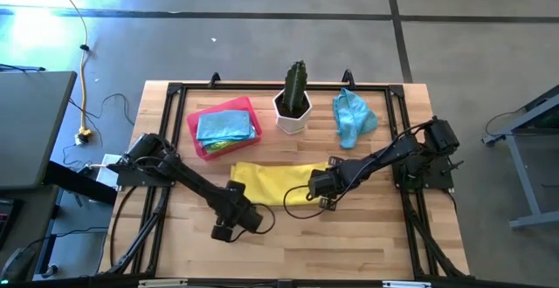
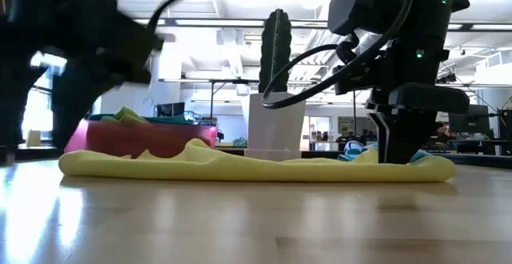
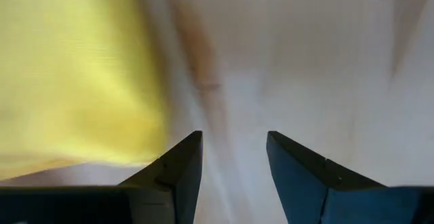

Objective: Fold microfiber towels
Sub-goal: Fold the yellow microfiber cloth

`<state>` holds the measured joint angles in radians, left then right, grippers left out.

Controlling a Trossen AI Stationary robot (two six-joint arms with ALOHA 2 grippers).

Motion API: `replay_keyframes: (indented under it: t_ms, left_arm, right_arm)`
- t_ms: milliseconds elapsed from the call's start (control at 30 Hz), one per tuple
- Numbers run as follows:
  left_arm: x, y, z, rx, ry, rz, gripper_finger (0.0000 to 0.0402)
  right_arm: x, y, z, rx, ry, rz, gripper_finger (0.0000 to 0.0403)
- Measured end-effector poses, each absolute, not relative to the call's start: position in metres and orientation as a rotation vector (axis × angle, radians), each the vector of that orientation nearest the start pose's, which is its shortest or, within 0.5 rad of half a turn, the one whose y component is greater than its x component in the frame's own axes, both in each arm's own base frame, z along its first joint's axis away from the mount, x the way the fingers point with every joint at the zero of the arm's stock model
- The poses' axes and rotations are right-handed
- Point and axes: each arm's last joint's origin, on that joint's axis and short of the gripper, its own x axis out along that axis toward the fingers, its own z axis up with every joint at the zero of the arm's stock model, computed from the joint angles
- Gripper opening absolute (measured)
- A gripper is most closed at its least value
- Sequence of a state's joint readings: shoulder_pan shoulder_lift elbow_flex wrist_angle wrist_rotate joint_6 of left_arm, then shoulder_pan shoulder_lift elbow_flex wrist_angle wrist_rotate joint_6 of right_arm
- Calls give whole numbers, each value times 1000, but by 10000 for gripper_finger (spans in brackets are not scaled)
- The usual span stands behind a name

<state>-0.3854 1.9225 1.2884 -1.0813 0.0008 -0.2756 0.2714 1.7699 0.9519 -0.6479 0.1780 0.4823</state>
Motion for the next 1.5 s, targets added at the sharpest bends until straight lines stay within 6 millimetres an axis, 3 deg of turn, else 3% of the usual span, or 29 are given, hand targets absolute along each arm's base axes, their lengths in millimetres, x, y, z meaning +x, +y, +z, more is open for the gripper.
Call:
replay_keyframes:
  t_ms: [100,200,367,533,767,967,1133,1267,1367,1500]
  left_arm:
    - [312,-123,171,250,1614,31,156]
    - [318,-112,171,388,1519,194,156]
    - [321,-86,150,347,1455,308,156]
    - [316,-75,141,302,1489,365,140]
    - [309,-90,137,70,1595,178,108]
    - [303,-106,141,58,1608,113,93]
    - [303,-107,144,56,1588,154,93]
    - [303,-105,150,91,1572,187,93]
    - [307,-105,159,125,1561,200,92]
    - [309,-102,167,241,1542,250,92]
  right_arm:
    - [284,74,129,56,1401,-253,144]
    - [284,74,129,57,1400,-255,144]
    - [284,74,129,59,1399,-260,144]
    - [284,74,129,54,1399,-257,144]
    - [284,73,128,59,1399,-262,144]
    - [284,73,128,59,1398,-264,144]
    - [285,73,129,59,1399,-265,144]
    - [283,73,144,51,1420,-268,144]
    - [288,75,169,64,1340,-258,144]
    - [277,71,184,77,1330,-323,144]
